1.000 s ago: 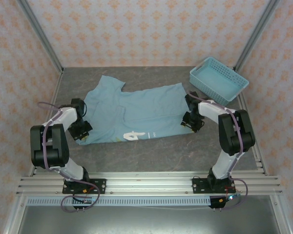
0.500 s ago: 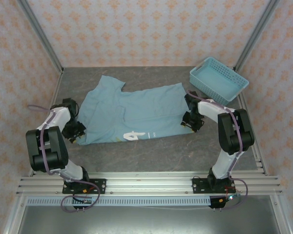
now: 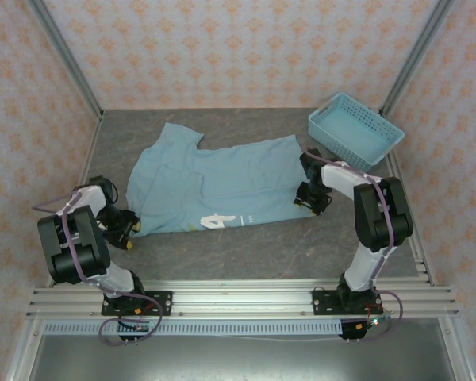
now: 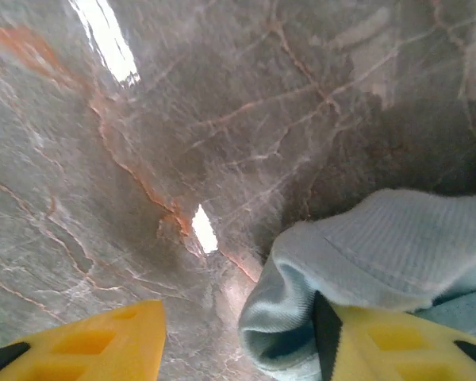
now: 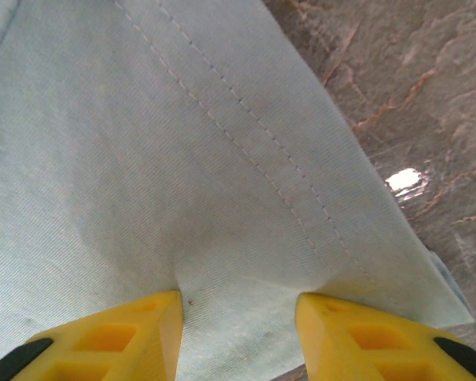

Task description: Fold and stack the t-shirts

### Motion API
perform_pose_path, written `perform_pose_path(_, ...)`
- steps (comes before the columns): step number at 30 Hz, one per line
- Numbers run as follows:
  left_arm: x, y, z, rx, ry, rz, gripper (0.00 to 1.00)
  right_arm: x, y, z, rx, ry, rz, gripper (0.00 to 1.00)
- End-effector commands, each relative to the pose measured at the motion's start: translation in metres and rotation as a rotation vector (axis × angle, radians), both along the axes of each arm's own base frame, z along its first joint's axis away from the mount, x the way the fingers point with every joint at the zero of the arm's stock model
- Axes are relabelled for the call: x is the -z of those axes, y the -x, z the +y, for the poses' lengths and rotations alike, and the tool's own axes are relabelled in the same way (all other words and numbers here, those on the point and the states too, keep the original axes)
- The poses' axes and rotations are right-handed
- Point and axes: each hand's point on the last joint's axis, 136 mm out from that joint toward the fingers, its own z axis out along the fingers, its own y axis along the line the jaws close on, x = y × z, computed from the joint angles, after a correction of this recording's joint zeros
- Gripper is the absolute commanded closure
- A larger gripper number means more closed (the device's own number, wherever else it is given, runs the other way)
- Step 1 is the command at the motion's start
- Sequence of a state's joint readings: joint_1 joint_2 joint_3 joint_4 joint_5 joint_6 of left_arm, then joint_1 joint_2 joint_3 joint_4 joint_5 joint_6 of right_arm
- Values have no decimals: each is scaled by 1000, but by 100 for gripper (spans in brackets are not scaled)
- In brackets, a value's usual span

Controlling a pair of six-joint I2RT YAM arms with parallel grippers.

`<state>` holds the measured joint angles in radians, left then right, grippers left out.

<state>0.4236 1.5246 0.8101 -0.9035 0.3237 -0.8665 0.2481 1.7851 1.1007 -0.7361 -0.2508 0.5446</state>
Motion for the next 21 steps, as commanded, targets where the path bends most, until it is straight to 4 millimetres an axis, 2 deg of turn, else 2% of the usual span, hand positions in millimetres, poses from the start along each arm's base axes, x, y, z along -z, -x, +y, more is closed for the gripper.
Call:
perform_pose_path(1,-2,-3,-1,-90,-3,-16,56,16,3,-11,-9,55,36,57)
perform_pose_path(5,-8,-4,15,-90,-82,1,84,16,4,-14,-9,73,43,60)
perform_pose_path(7,-12,-3,24,-84,-119,12,92,17,5,-18,-9,97,51,61)
perform_pose_path(9,-15,1,32,-93,-140,26,97,18,7,-23,-8,124,66,67)
perform_pose_path(11,-15,4,37,-109,-138,31,99,19,8,-27,-4,144,78,79)
perform_pose_path(15,-19,7,48,-134,-139,40,100,22,9,-30,-6,165,92,90)
perform_pose_path(19,-22,6,56,-134,-140,53,100,23,9,-30,-8,168,96,94)
perform_pose_path(21,-20,3,56,-128,-133,54,96,23,8,-29,-9,162,97,93)
